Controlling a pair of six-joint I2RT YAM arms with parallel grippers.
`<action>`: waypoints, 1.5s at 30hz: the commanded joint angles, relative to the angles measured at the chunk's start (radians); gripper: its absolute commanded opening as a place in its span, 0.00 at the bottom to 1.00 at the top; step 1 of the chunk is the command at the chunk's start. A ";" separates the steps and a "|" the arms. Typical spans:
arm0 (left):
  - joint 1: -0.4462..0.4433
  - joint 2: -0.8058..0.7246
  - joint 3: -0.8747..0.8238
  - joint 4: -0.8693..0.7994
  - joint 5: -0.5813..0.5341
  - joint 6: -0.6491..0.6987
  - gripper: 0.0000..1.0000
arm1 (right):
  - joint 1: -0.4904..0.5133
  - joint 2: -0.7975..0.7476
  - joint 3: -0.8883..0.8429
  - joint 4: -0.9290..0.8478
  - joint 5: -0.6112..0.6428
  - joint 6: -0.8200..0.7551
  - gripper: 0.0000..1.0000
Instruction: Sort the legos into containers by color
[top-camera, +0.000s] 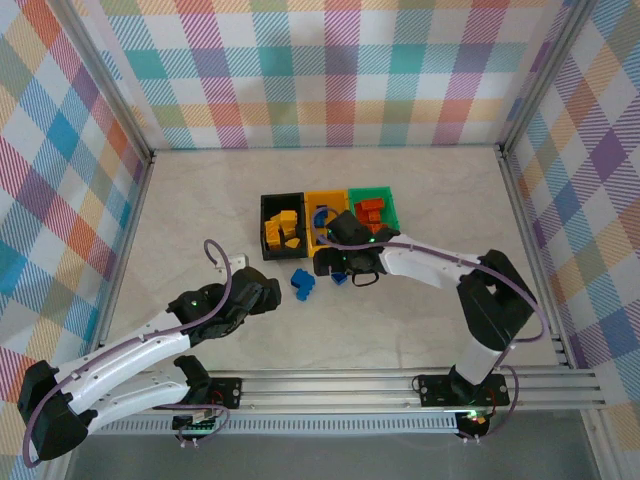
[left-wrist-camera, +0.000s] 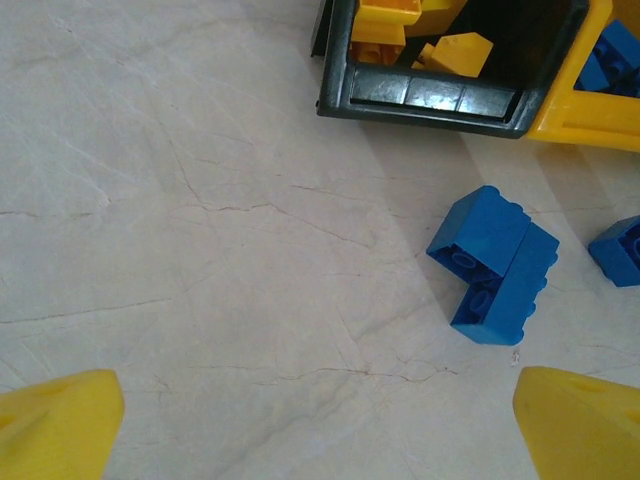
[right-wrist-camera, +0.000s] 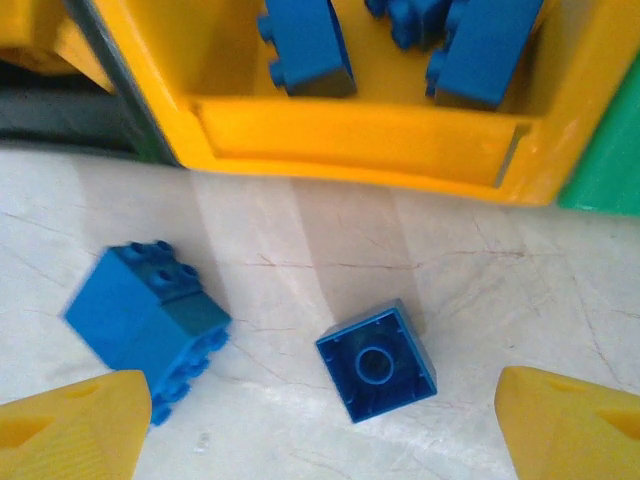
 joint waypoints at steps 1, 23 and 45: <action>0.006 0.007 -0.021 -0.009 0.003 -0.013 1.00 | -0.009 0.057 0.010 0.002 0.035 -0.042 0.87; 0.007 0.032 -0.020 0.005 0.007 0.002 1.00 | 0.035 0.091 0.061 -0.035 0.094 -0.028 0.43; 0.007 0.049 -0.037 0.039 0.061 0.016 1.00 | 0.005 0.047 0.134 -0.096 0.130 -0.021 0.78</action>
